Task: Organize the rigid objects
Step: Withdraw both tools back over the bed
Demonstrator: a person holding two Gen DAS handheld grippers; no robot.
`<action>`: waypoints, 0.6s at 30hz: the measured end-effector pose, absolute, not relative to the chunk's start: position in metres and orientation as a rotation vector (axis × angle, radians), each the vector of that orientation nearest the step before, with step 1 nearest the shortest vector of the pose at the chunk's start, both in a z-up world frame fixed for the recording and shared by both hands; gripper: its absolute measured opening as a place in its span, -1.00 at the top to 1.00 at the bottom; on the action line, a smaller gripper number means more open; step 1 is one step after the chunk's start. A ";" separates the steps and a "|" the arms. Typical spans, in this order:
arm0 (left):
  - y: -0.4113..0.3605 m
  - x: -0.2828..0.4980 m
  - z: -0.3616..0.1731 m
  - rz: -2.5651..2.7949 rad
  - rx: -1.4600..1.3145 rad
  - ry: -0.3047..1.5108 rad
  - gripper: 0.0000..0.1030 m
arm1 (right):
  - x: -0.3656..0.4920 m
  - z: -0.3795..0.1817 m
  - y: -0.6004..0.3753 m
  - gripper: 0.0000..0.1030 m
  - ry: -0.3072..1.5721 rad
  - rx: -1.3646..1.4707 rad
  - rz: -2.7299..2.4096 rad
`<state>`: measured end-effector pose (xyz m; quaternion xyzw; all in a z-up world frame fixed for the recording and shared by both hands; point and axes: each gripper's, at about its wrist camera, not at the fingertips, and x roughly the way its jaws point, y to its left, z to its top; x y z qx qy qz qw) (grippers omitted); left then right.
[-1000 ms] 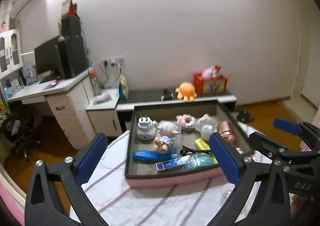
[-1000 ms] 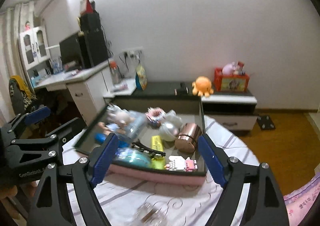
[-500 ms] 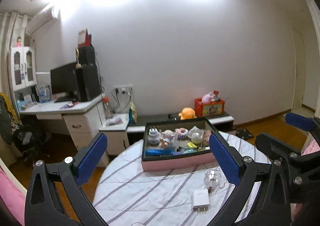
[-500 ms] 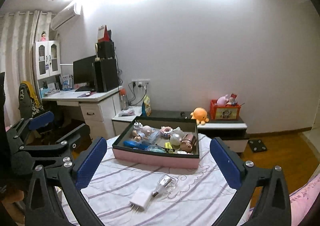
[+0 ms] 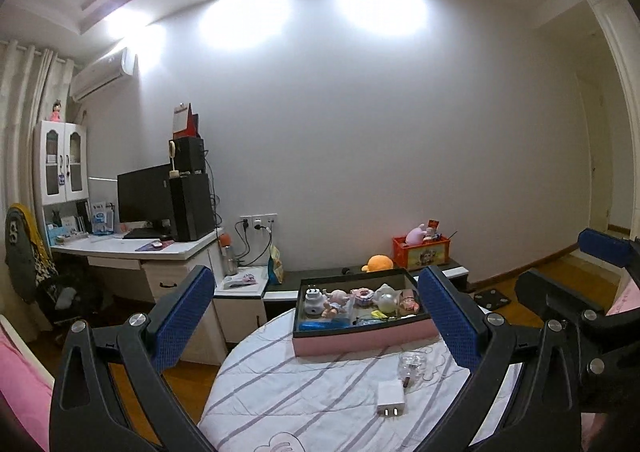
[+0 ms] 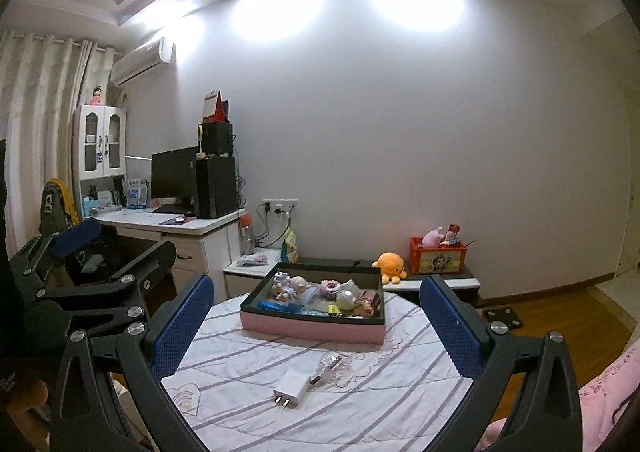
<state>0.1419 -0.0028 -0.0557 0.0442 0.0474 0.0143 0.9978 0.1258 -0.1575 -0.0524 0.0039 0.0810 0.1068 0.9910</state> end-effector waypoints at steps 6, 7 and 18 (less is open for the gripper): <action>-0.005 0.134 -0.055 0.026 0.079 0.092 -1.00 | 0.112 -0.049 -0.159 -1.00 0.148 -0.007 0.190; -0.005 0.133 -0.055 0.025 0.079 0.092 -1.00 | 0.110 -0.049 -0.159 -1.00 0.146 -0.005 0.189; -0.008 0.149 -0.070 0.013 0.088 0.163 -1.00 | 0.116 -0.060 -0.162 -1.00 0.192 0.008 0.192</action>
